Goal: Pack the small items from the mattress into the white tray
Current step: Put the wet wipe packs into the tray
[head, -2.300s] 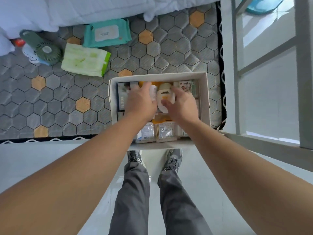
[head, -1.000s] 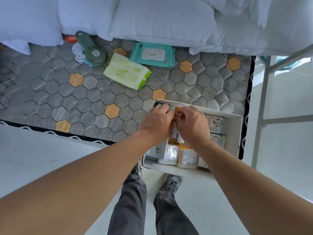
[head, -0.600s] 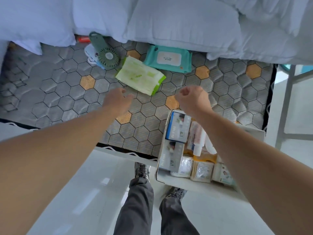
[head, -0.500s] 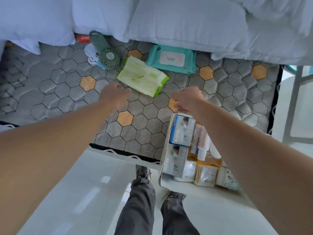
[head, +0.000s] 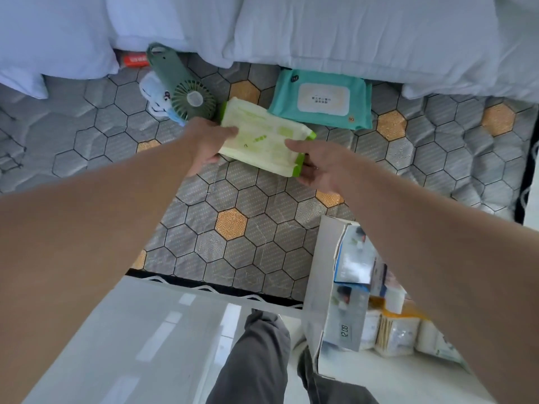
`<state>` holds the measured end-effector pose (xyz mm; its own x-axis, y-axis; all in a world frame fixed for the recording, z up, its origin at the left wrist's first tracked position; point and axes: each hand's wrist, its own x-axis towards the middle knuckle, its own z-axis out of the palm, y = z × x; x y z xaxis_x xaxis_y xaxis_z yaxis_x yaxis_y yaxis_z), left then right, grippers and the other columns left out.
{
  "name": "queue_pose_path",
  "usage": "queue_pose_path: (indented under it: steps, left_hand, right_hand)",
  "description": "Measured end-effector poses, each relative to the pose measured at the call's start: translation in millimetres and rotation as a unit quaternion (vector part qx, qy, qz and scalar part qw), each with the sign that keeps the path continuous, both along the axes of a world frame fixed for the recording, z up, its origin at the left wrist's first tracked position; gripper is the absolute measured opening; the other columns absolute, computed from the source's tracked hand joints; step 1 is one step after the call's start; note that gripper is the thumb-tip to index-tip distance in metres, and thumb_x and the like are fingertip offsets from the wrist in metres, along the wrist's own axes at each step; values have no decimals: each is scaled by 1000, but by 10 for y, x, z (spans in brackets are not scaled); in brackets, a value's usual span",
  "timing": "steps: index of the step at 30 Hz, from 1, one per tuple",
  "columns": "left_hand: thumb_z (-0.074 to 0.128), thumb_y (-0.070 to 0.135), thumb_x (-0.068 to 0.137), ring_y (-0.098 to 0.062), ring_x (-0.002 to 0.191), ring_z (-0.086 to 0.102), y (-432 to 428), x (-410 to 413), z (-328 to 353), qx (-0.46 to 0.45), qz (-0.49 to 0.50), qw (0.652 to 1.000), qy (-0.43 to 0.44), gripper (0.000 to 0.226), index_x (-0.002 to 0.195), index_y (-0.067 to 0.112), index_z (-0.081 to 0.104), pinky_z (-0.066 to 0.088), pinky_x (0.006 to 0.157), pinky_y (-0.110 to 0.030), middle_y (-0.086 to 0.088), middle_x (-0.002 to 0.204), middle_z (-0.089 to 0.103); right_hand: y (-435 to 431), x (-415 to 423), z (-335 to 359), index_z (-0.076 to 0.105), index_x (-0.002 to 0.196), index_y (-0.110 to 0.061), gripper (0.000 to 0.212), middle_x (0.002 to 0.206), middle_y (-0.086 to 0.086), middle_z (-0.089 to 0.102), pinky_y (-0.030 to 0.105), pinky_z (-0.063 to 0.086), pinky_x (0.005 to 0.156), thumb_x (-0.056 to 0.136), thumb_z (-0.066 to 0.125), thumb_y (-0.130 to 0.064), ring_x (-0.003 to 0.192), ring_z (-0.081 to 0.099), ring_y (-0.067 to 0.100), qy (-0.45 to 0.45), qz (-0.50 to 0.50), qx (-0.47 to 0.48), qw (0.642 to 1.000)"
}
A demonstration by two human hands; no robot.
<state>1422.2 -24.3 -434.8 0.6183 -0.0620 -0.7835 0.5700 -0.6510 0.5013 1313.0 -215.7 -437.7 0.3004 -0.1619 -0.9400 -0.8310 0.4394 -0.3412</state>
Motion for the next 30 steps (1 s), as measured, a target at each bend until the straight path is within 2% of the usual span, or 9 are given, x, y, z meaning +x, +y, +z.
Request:
queue_pose_path:
  steps: [4,10,14,17,19,21,23,28,30]
  left_hand:
    - [73,14,88,-25,116,64,80,-65,22,-129,65,977,156,39,124,11,61,57,87,-39,-7,124,69]
    - [74,6,72,-23,110,69,201,-245,154,-207,20,961,183,55,125,16,64,56,84,-37,-3,120,74]
    - [71,-7,73,-27,113,69,137,-315,292,-240,9,954,180,58,126,14,62,57,92,-45,-5,122,73]
    - [66,-21,78,-29,120,64,-67,-437,434,-255,21,965,64,52,122,7,63,58,92,-38,-8,123,70]
    - [75,-15,75,-28,127,59,-185,-538,505,-232,-63,961,-140,47,111,14,70,57,94,-35,-7,125,65]
    - [85,-4,68,-29,131,51,-276,-654,592,-179,-195,890,-373,44,106,16,75,52,103,-40,-14,134,55]
    - [85,-2,68,-35,127,51,-362,-806,679,-178,-253,807,-503,36,100,10,77,49,103,-32,-24,136,50]
    - [74,-11,81,-34,136,40,-597,-1179,853,-202,-316,707,-600,32,109,4,77,48,107,-39,-37,141,38]
    - [73,-10,82,-19,140,34,-673,-1281,871,-176,-303,727,-591,46,126,4,69,38,113,-25,-34,147,34]
  right_hand:
    - [-36,-12,30,64,116,-12,45,113,8,73,37,60,86,76,86,-12,103,70,25,6,-17,14,1000]
    - [-179,-164,180,65,114,-15,37,119,9,72,48,58,90,83,74,1,110,68,31,-29,-3,76,997]
    - [-309,-316,332,61,126,-21,59,133,12,66,64,51,96,77,65,11,121,62,40,-101,-76,138,982]
    - [-393,-417,494,58,132,-15,67,141,19,57,76,40,100,74,48,15,130,53,48,-142,-162,164,963]
    - [-484,-524,605,66,119,-6,51,140,27,56,76,40,101,76,42,7,126,53,56,-200,-263,207,921]
    - [-574,-650,728,70,110,-5,33,139,26,57,70,40,106,85,51,-12,123,56,56,-239,-337,245,877]
    - [-633,-779,832,66,117,-8,33,134,18,62,61,47,106,94,61,-31,120,63,46,-243,-319,222,889]
    - [-686,-955,966,61,105,-6,13,99,15,73,36,64,62,93,64,-2,85,75,28,-241,-247,157,925]
    - [-750,-1047,1003,64,102,-5,12,98,14,75,37,65,67,91,65,-1,89,76,28,-259,-249,154,920]
